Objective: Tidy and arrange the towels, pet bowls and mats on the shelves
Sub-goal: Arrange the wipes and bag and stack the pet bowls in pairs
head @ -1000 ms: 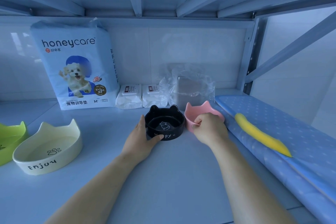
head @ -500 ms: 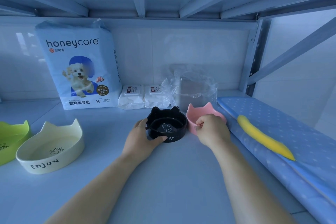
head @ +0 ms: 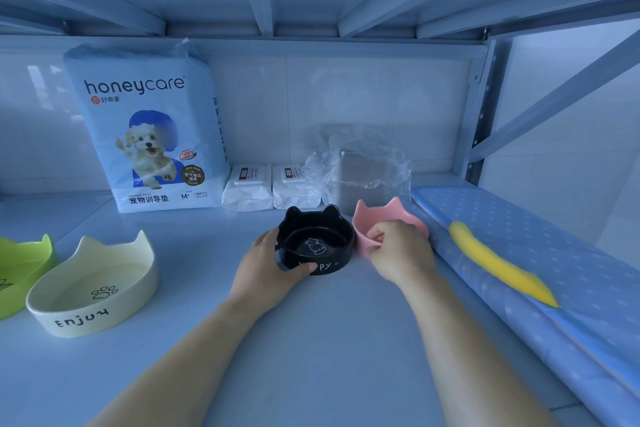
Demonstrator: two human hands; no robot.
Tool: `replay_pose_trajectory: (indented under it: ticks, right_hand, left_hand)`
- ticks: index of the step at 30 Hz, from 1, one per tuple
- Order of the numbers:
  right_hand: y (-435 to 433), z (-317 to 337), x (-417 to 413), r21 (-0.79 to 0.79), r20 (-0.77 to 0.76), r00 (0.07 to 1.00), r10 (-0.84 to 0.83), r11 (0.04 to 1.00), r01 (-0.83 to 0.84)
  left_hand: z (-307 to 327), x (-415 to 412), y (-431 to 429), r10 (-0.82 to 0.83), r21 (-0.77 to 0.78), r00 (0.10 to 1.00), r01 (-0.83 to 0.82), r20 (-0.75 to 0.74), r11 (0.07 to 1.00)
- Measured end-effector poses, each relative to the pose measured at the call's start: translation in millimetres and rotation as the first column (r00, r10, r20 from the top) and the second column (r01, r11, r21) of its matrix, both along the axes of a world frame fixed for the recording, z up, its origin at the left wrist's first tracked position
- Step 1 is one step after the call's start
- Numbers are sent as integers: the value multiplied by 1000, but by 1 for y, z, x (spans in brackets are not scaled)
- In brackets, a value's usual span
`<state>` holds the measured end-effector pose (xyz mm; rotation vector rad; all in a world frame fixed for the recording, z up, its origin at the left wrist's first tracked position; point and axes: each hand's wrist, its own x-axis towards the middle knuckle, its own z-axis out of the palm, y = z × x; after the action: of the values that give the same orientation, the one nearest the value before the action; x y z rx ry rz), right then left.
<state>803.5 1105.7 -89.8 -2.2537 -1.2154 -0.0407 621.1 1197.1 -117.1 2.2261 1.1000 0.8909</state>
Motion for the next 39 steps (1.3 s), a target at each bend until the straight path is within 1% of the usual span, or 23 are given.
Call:
replay_pose_trajectory:
  ticks: [2,4,7,10,18,21,22,24,25,28,30,33,36,39]
  right_hand:
    - [0,0,0,-3,10,1000,2,1000,-2]
    - [-1,0,1,-8,19,1000,3,1000,-3]
    - [-2,1,0,-29,14,1000,4,1000,-4]
    - [-2,1,1,-15,-3,1000,5,1000,-5]
    - [3,-2,3,-17,25,1000,17,1000,-16]
    - [5,-2,0,104,51,997,62,992,-67]
    - [5,-1,-2,159,59,993,107,981,-115]
    - [4,-1,-12,261,6,974,225,940,-218]
    - [4,-2,-17,287,-4,961,277,921,-264]
    - [7,-6,-32,253,46,920,389,886,-388]
    - [10,-9,-40,198,79,906,415,884,-423]
    - [13,-12,-47,104,143,919,366,918,-382]
    - [15,-12,-52,89,181,929,322,935,-342]
    - [13,-11,-56,65,216,928,305,943,-325]
  left_hand:
    - [0,-1,0,29,25,998,-27,-50,999]
    - [1,-1,0,37,127,994,-24,-103,992]
    - [5,-1,-4,-70,223,994,86,-79,971]
    - [4,0,-6,-141,259,988,152,-63,954]
    - [-3,2,-6,-114,267,993,119,-33,956]
    - [-1,3,-8,-117,270,993,119,-22,955]
    - [1,3,-9,-115,272,993,113,-12,956]
    - [6,0,-13,-106,263,994,96,23,960]
    - [9,-3,-15,-101,253,994,90,32,963]
    - [21,-20,-20,-78,226,997,78,-8,971]
    - [28,-42,-20,-46,242,997,58,-54,968]
    - [36,-80,-18,20,264,995,7,-102,964]
    - [43,-114,-10,69,294,990,-31,-122,955]
    - [46,-141,-1,79,296,991,-43,-110,954]
